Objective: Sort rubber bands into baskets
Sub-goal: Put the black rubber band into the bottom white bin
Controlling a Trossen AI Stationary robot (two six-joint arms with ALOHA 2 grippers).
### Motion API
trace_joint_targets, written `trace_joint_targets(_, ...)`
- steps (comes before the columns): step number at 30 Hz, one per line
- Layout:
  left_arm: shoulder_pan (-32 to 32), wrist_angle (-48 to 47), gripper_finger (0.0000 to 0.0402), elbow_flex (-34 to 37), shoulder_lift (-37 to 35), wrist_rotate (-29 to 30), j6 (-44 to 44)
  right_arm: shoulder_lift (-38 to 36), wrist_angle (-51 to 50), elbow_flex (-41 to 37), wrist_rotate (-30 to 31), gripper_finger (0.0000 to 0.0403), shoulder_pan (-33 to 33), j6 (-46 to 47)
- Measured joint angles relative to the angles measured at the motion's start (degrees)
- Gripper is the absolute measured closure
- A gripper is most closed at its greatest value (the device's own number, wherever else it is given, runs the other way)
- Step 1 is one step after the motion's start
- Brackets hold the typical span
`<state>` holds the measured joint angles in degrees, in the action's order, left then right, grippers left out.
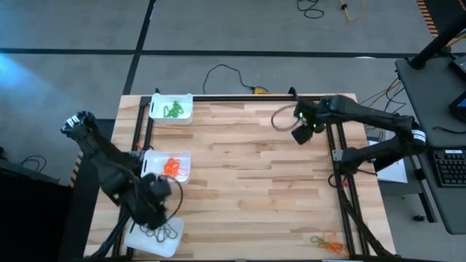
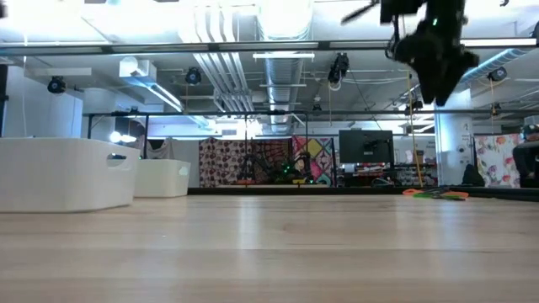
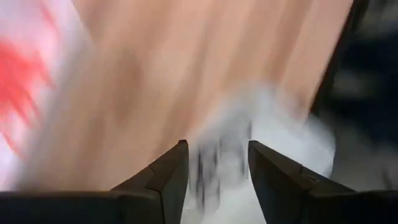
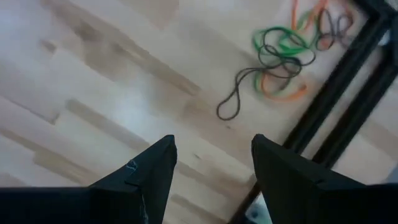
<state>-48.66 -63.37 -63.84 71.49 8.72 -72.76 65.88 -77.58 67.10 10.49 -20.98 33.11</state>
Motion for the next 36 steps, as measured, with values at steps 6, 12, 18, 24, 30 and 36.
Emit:
trace_joint_targets(6,6.1,11.6,0.0263,-2.2,-3.9,22.5,7.0,3.7,12.2,-6.7,-10.3,0.02,-12.8,-3.1)
trace_joint_targets(12,9.8,32.6,0.0282,-1.7,-4.5,31.4,25.3,12.6,18.4,-13.9,-4.7,0.0202,-18.8,-0.7)
trace_joint_targets(18,12.7,37.3,0.0298,-1.7,-2.5,32.6,32.2,16.6,28.4,-19.1,-4.7,0.0211,-21.8,1.1)
trace_joint_targets(24,15.4,37.0,0.0307,-1.7,-3.6,32.7,34.7,16.7,35.4,-22.2,-5.0,0.0243,-25.4,3.4)
trace_joint_targets(30,19.2,37.1,0.031,-1.7,-4.3,32.7,39.4,16.7,38.1,-23.0,-7.6,0.0297,-26.5,3.4)
trace_joint_targets(36,23.0,37.6,0.031,-1.6,-4.1,29.1,40.4,18.1,39.1,-23.2,-7.5,0.0345,-26.8,3.5)
